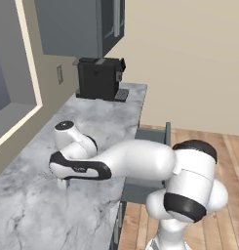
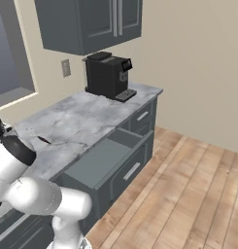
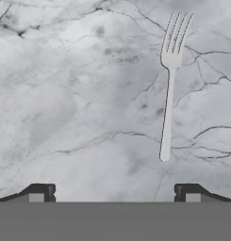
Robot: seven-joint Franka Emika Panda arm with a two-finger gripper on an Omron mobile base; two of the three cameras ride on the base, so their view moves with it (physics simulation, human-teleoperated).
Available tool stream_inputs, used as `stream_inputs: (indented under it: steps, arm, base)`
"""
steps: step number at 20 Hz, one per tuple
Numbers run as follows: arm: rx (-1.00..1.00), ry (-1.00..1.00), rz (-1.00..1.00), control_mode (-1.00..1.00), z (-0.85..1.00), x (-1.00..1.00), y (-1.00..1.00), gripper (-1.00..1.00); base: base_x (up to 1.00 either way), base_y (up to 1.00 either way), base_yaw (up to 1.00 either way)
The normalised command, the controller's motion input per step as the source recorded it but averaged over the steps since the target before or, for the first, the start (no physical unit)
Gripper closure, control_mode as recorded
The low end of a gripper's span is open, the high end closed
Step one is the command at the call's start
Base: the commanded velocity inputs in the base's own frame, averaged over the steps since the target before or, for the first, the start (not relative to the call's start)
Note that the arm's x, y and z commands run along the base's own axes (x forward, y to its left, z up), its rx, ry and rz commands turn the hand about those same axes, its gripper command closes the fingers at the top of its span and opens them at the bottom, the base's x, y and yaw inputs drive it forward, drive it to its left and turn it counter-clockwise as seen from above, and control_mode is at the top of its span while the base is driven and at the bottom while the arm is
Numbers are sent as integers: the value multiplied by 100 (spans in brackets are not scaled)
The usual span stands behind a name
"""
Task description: Organize the utensils by type. Pick up the wooden spoons from the counter and place them in the open cabinet. Then pick up the metallic utensils from the counter and place them in the open drawer.
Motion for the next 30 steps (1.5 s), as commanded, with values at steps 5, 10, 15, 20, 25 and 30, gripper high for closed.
stream_inputs:
  steps: [5,10,15,20,25,30]
  arm:
    - [0,0,0,-100,-30,14,8,-100]
    - [0,-1,0,-100,-28,25,15,-100]
    - [0,-4,-1,-100,-24,30,25,-100]
    - [0,-3,-2,-100,-24,29,21,-100]
    - [0,0,0,-100,-15,32,21,-100]
    - [-1,0,-1,-100,-17,15,19,-100]
  base:
    - [0,0,0]
    - [0,0,0]
    - [0,0,0]
    - [0,0,0]
    - [0,0,0]
    - [0,0,0]
